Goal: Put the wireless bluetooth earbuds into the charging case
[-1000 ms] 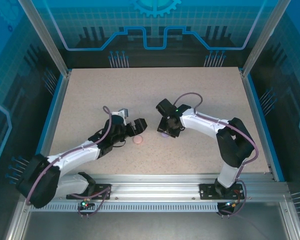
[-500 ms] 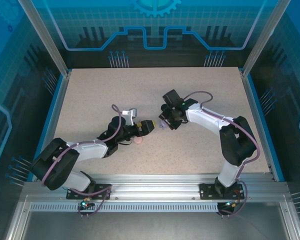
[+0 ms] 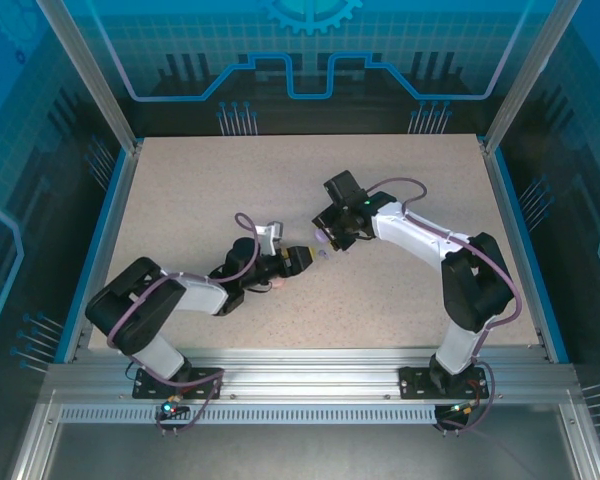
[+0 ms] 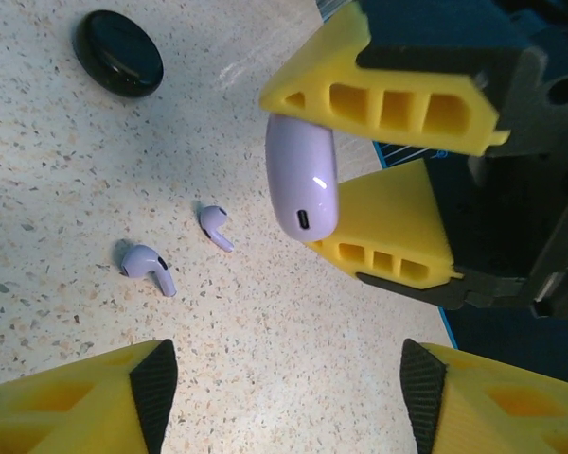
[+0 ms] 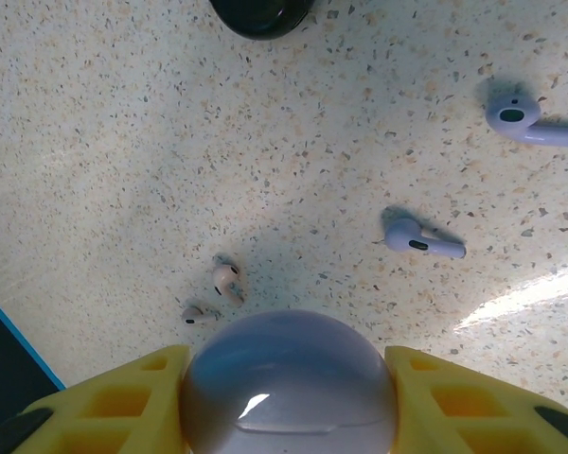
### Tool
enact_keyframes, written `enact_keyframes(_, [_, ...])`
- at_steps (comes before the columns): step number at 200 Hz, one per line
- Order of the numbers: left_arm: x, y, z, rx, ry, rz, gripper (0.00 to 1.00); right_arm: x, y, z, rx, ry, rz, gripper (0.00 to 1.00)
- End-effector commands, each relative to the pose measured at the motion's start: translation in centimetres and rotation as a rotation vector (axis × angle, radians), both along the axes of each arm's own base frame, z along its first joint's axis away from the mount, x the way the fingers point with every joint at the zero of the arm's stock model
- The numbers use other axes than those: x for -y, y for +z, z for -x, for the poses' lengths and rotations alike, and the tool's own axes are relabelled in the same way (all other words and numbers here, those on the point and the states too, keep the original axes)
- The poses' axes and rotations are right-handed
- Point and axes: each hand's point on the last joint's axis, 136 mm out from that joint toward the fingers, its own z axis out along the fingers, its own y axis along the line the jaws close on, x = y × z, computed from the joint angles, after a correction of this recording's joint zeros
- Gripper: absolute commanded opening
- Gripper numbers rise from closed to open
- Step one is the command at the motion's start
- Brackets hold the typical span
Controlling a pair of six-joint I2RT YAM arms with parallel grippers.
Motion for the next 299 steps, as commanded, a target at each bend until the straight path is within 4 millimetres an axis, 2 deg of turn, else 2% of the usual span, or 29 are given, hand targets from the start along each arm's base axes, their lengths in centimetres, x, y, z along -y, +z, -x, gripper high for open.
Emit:
enact_keyframes(1, [1.1, 2.2, -1.2, 0.072, 0.004, 0.056, 0.63, -0.8, 0.9, -0.1, 0.007, -0.001, -0.027, 0.39])
enact_keyframes(34, [1.1, 2.3, -2.4, 0.084, 0.043, 0.066, 0.58, -0.8, 0.9, 0.2, 0.006, 0.009, -0.03, 0.39])
enact_keyframes(99, [2.1, 3.3, -4.7, 0.104, 0.078, 0.095, 0.55, -1.1, 1.2, 0.3, 0.01, 0.021, -0.044, 0.39])
enact_keyframes(152, [2.7, 2.7, -5.3, 0.099, 0.078, 0.1, 0.47, -1.2, 1.3, 0.4, 0.01, 0.028, -0.054, 0.38])
enact_keyframes(233, [2.9, 2.6, -6.6, 0.099, 0.12, 0.125, 0.42, -1.0, 1.1, 0.6, 0.012, 0.033, -0.054, 0.38])
enact_keyframes(259, [3.1, 2.5, -6.8, 0.097, 0.126, 0.129, 0.39, -0.9, 1.1, 0.7, 0.01, 0.033, -0.053, 0.38])
enact_keyframes(299, [3.1, 2.5, -7.0, 0.099, 0.135, 0.131, 0.26, -0.7, 0.9, 0.7, 0.007, 0.028, -0.05, 0.38])
